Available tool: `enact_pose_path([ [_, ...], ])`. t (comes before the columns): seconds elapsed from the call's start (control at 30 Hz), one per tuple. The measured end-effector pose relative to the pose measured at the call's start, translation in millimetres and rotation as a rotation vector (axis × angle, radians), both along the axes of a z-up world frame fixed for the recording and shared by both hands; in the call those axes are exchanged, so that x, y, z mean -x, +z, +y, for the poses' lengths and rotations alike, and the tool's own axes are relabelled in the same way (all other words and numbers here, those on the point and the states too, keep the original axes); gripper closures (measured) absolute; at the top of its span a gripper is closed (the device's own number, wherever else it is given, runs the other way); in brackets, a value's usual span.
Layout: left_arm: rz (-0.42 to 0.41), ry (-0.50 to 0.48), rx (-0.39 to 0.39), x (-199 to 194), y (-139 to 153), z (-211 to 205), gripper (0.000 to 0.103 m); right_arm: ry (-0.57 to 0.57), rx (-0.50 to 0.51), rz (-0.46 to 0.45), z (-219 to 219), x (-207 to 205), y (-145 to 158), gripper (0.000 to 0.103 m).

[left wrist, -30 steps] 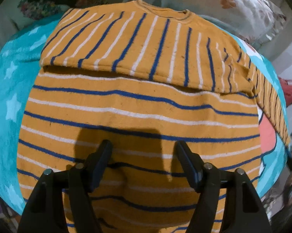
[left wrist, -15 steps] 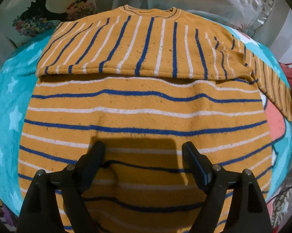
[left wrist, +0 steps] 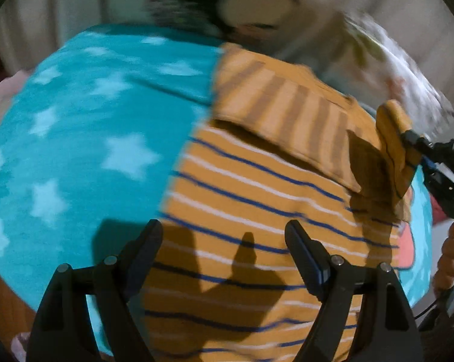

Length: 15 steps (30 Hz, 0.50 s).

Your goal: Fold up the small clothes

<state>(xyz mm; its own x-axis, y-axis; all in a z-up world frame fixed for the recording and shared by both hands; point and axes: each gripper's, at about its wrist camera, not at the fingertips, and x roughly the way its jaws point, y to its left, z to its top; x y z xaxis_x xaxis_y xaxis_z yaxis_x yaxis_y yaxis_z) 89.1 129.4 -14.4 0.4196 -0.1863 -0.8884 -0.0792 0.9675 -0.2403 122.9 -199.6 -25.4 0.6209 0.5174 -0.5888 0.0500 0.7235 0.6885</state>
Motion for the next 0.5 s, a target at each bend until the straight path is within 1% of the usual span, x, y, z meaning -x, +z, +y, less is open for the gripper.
enact_pose_path([
  [0.07,0.001,0.032,-0.006,-2.8,0.3,19.5,0.021,0.045,0.014,0.02,29.6,-16.6,-13.8,0.091],
  [0.1,0.001,0.05,-0.014,-2.2,0.7,32.3,0.021,0.065,0.01,0.031,41.6,-23.2,-21.0,0.094],
  [0.17,-0.003,0.076,-0.022,-2.6,2.6,51.1,0.021,0.101,-0.005,0.06,69.3,-34.9,-36.8,0.094],
  [0.27,-0.007,0.098,-0.017,-4.7,6.8,68.5,0.021,0.116,0.023,0.1,91.2,-47.8,-59.7,0.094],
  [0.4,-0.026,0.09,0.024,-20.2,13.8,68.4,0.021,0.176,0.037,0.141,111.2,-56.6,-77.2,0.091],
  [0.47,-0.033,0.074,0.055,-33.7,17.6,60.1,0.021,0.191,0.038,0.14,113.4,-53.9,-77.0,0.087],
  [0.5,-0.036,0.06,0.077,-43.4,19.4,51.2,0.021,0.19,0.026,0.139,111.0,-50.9,-75.2,0.083],
])
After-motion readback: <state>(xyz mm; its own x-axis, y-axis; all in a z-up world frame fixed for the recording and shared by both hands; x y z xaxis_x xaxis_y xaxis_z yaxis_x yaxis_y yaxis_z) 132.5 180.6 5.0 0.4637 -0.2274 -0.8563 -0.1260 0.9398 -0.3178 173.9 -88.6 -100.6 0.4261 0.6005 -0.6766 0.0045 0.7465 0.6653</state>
